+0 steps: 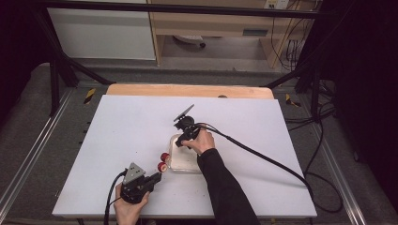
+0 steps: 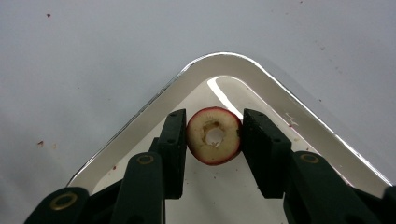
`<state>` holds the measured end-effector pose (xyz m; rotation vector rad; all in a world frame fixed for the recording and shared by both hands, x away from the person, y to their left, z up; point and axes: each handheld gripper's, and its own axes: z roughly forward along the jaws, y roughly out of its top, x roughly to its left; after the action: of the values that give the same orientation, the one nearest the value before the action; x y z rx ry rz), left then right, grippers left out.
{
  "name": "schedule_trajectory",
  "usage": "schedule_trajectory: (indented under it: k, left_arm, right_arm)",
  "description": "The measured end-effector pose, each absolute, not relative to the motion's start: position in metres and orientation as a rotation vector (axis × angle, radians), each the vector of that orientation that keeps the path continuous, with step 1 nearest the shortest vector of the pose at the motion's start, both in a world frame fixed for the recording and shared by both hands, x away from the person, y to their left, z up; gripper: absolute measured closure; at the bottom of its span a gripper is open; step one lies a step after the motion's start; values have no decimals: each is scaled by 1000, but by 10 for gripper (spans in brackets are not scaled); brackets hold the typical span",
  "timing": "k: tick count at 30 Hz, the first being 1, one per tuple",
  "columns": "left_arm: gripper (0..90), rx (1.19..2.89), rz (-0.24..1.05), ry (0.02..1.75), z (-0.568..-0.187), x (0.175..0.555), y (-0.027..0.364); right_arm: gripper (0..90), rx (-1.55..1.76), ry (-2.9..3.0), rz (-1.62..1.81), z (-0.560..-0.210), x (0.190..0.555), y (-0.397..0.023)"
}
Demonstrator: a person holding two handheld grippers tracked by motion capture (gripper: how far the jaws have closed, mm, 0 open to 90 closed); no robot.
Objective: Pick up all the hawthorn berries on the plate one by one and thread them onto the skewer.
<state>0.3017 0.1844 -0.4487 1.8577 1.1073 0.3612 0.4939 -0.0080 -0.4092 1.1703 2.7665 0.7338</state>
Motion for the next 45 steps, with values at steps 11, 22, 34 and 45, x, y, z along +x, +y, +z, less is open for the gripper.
schedule_trajectory:
  k: [11,22,34,45]
  left_arm:
    - [882,1864,365,1095,-448,301,179]
    - [882,1885,363,1072,-448,301,167]
    - [882,1896,366,1047,-445,299,155]
    - [882,1904,355,1028,-444,298,142]
  right_arm:
    - [618,1170,2712,850,-387,477,-27]
    - [618,1238,2622,1033,-388,456,-56]
    - [618,1293,2474,1328,-389,437,-85]
    - [618,1348,2302,1571,-392,421,-106]
